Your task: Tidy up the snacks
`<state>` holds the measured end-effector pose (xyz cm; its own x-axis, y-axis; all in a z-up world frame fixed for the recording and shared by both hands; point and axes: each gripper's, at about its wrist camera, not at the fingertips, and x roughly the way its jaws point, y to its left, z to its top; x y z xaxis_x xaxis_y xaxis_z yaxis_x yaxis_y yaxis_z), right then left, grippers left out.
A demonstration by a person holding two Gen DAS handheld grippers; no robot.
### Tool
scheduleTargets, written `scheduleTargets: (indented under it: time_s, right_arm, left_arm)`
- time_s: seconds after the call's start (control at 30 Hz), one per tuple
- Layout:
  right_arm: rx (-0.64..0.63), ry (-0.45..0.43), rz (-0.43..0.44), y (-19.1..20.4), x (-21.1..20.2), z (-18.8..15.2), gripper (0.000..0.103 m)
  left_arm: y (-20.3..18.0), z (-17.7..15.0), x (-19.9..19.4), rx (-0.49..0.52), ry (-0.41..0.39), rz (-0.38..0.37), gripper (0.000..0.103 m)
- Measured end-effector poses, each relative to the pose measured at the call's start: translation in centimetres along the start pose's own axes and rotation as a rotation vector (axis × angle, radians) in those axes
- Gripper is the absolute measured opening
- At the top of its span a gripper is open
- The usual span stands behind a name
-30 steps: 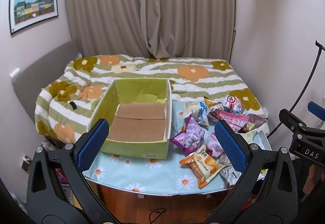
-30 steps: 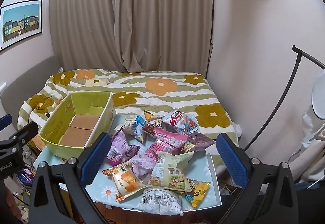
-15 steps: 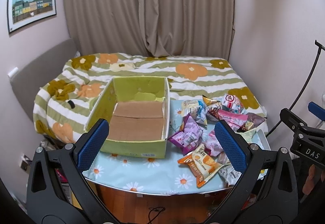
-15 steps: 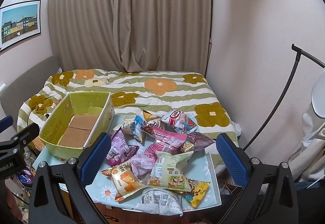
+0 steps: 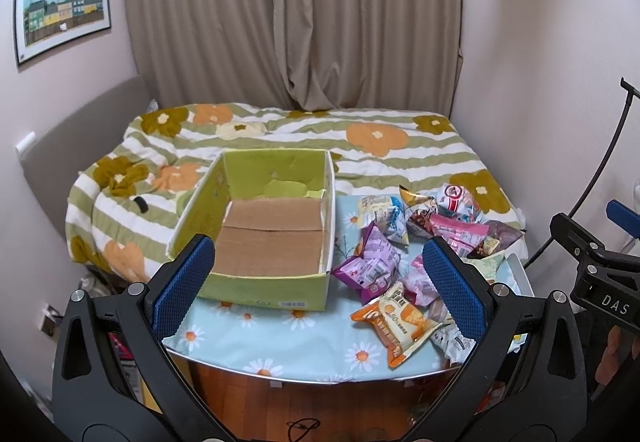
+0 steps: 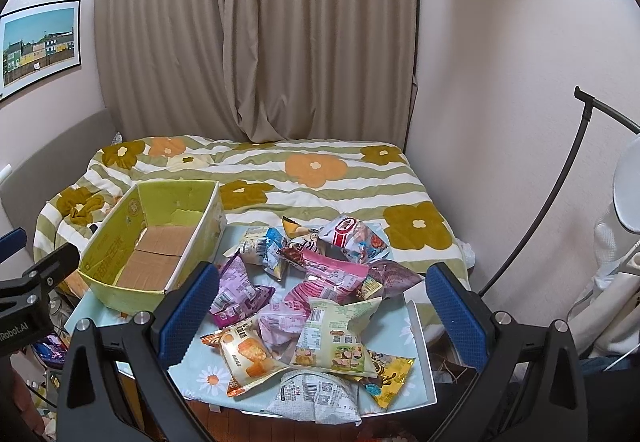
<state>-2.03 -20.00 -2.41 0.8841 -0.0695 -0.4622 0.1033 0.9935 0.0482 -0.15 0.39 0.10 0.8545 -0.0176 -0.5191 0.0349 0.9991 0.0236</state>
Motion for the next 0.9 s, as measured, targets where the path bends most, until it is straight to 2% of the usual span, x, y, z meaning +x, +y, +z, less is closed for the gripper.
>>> scheduleTargets:
  time_s: [0.4,0.7,0.8,0.9]
  right_arm:
    - [0.003,-0.002,0.001,0.1,-0.1,0.0,0.103]
    - [0.008,-0.007,-0.015,0.1,-0.7,0.1,0.103]
    - [0.026,0.013,-0.03,-0.8,-0.6,0.1,0.103]
    - [0.045,0.057,-0.057,-1.7,0.0,-0.5,0.103]
  left_arm:
    - [0.1,-0.1,0.0,0.008,0.024,-0.002,0.103]
    - [0.0,0.5,0.3,0.046,-0.014,-0.017,0.103]
    - [-0.1,0.4,1.4,0.037,0.023,-0.045,0.103]
    - [-0.3,-0.2,3.2,0.035,0.097,-0.069,0.103]
